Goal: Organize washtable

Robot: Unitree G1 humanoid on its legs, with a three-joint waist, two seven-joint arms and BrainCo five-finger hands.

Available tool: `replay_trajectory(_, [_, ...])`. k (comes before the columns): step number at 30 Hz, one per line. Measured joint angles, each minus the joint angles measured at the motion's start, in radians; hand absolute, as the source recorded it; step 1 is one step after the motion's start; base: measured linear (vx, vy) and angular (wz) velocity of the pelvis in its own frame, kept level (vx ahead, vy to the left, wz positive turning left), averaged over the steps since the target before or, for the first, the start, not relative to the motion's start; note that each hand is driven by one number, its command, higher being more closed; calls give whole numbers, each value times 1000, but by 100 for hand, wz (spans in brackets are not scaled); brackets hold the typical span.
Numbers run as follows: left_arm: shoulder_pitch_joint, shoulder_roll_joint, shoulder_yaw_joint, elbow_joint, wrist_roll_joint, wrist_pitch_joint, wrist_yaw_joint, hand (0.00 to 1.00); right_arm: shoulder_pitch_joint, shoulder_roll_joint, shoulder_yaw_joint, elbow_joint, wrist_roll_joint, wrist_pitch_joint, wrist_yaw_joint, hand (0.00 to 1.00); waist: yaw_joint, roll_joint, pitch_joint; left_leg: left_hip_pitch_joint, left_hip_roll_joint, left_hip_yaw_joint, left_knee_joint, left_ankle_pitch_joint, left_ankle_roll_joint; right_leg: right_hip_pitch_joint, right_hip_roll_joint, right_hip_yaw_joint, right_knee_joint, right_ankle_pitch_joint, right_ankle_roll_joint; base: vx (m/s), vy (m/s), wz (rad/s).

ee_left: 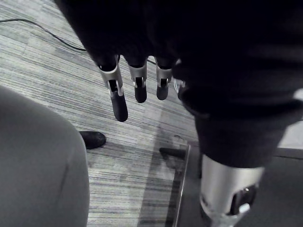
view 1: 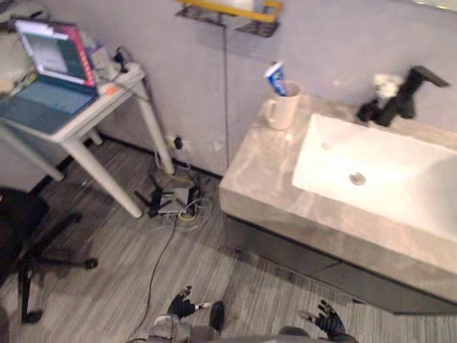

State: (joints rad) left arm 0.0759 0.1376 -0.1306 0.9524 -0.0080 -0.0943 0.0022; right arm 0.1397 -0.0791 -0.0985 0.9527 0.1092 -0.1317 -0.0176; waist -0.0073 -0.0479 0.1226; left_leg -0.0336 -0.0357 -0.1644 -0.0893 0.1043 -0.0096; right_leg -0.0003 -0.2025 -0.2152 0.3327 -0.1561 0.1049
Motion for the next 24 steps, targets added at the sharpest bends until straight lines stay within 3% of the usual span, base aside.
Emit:
replay_trajectory(2, [-17,2,-29,0,0,1,0,0,-20,24,11,-22,0,-4,1,0,16,5,9,-7,-1,-43,2,6,-9,22,5,-13,-49,-36,42,80,-77,63])
replay_trajectory(5, [-39,-18,-28,0,1,-6,9,0,-49,30,26,-36,0,-18,0,0,28,-1,12,-60,-29,-98,35,14,-28,55,15,-65,-173,-38,27,-1,-126,80])
replay_trajectory(6, [-41,-27,-29,0,0,-7,12,0,-62,27,25,-35,0,-18,-1,0,28,9,21,-73,-29,-105,42,19,-37,56,20,-71,-182,-41,23,-74,-93,44])
replay_trajectory(7, [-47,-35,-31,2,1,-8,19,0,-76,21,21,-37,0,-20,-2,0,28,38,41,-88,-17,-102,47,26,-54,56,27,-85,-185,-39,17,-146,-68,49])
replay_trajectory(8, [-52,-46,-34,3,0,-9,20,0,-87,19,20,-30,-1,-18,-3,0,32,64,68,-98,24,-3,44,3,-70,56,45,-110,-176,-36,1,-179,-57,45])
replay_trajectory(10, [-44,-50,-34,2,0,-9,20,0,-77,20,22,-28,-2,-17,-3,0,21,78,71,-100,73,164,36,-17,-87,70,57,-139,-163,-43,-13,-207,-81,44])
replay_trajectory(11, [-44,-59,-34,0,1,-10,20,0,-69,11,21,-32,-2,-17,-4,0,22,86,69,-113,82,191,33,-37,-74,70,68,-162,-156,-49,-21,-195,-102,59])
replay_trajectory(13, [-60,-62,-31,-1,2,-12,19,0,-64,18,19,-35,-3,-18,-5,0,16,56,73,-137,80,255,58,-81,-45,60,41,-202,-186,-51,-36,-130,-14,71])
replay_trajectory(15, [-81,-57,-33,-10,5,-14,18,0,-52,15,11,-35,-2,-18,-7,0,12,23,81,-200,93,417,285,-107,8,46,-1,-265,-146,-53,-33,-41,30,92])
replay_trajectory(16, [-68,-62,-34,-9,13,-13,20,0,-31,10,12,-37,-2,-18,-6,0,0,30,75,-168,109,486,309,-103,24,55,9,-283,-125,-66,-21,70,6,89])
replay_trajectory(17, [-60,-65,-36,-7,22,-11,19,0,-29,10,11,-36,-2,-17,-6,0,-13,42,68,-151,100,480,248,-113,30,58,24,-284,-121,-69,-19,71,17,84])
replay_trajectory(18, [-59,-56,-40,-10,27,-11,19,0,-29,21,4,-40,-1,-18,-6,0,-14,25,68,-126,82,458,176,-68,28,53,20,-270,-123,-55,-22,45,44,64])
replay_trajectory(21, [-60,-27,-75,-11,54,-12,18,0,-28,65,-2,-36,0,-18,-3,0,-9,-12,56,-98,45,409,83,-13,35,64,13,-266,-125,-52,-23,28,49,57])
replay_trajectory(24, [-58,-26,-75,-8,62,-13,19,0,-31,72,3,-35,0,-18,1,0,-2,-15,54,-50,23,394,27,10,39,87,5,-247,-127,-52,-23,-7,64,22])
